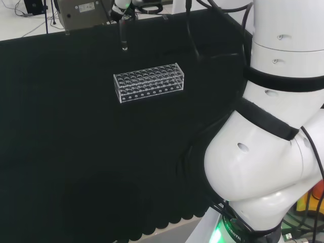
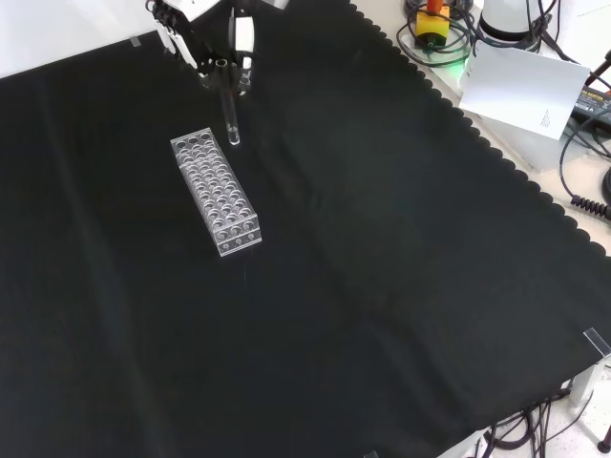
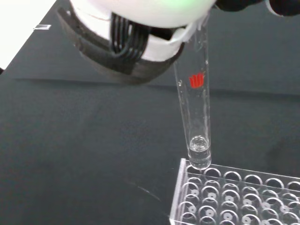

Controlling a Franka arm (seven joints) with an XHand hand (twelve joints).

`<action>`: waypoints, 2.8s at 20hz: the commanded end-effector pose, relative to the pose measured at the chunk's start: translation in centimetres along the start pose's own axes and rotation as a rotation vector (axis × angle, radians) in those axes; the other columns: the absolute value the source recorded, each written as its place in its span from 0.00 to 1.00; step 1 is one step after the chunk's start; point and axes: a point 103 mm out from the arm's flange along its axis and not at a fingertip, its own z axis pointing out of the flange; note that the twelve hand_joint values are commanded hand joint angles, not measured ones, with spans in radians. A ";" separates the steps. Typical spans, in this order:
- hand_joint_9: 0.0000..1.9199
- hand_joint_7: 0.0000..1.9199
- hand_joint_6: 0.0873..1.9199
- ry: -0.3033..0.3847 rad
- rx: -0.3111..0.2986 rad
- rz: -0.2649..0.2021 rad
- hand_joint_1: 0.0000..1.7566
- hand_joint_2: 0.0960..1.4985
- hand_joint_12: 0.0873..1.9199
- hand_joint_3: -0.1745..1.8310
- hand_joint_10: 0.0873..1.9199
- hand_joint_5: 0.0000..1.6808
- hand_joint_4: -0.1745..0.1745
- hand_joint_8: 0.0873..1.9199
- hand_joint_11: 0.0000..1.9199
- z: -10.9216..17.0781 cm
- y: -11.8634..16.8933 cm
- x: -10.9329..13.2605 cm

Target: Shake the test tube.

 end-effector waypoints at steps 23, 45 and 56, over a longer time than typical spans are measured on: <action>0.95 0.99 0.00 -0.017 0.003 -0.013 0.71 0.36 0.34 0.40 0.04 0.94 0.00 0.05 0.76 0.7 1.0 2.5; 0.95 0.99 0.00 -0.094 -0.011 0.234 0.71 0.36 0.34 0.40 0.04 0.94 0.00 0.04 0.76 -1.2 -1.1 -7.0; 0.95 0.99 0.00 -0.010 -0.035 -0.019 0.71 0.36 0.34 0.40 0.04 0.94 0.00 0.04 0.76 -0.1 3.0 5.1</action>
